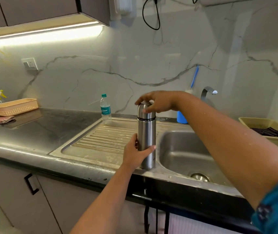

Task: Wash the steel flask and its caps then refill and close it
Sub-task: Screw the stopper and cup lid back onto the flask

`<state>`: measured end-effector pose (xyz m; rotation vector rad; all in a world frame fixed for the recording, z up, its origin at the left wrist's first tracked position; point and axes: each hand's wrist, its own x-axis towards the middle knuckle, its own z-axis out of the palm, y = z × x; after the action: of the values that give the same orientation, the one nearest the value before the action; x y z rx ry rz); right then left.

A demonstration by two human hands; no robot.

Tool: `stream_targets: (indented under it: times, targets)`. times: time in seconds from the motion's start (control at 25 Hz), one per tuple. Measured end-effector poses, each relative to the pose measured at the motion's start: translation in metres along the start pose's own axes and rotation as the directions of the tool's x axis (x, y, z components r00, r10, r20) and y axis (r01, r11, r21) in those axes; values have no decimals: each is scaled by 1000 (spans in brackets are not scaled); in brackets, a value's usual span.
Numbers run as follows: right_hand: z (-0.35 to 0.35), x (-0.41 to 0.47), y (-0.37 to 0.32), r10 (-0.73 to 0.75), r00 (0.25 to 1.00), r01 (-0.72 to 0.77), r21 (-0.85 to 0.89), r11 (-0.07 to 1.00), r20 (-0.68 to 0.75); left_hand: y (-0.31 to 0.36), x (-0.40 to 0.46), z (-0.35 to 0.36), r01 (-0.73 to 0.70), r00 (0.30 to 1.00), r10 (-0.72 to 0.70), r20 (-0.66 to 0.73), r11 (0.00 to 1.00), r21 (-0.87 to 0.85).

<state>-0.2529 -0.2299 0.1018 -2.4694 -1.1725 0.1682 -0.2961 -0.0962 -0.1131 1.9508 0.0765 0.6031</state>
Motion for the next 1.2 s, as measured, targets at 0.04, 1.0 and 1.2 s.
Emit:
stream_targets:
  times: [0.04,1.0,1.2]
  targets:
    - [-2,4,-1,15,1000,-16,-67,998,-11,-2,0,2,-25,1000,25,-10,1000,5]
    - [8,25,6,161,974,-189,-177,966,-161,-15,-2,3,-142,989,141,-47,990,-17]
    - [17,30,-1,269,925,-341,-276,899,-268,-13,1,2,-140,989,138,-47,990,-31]
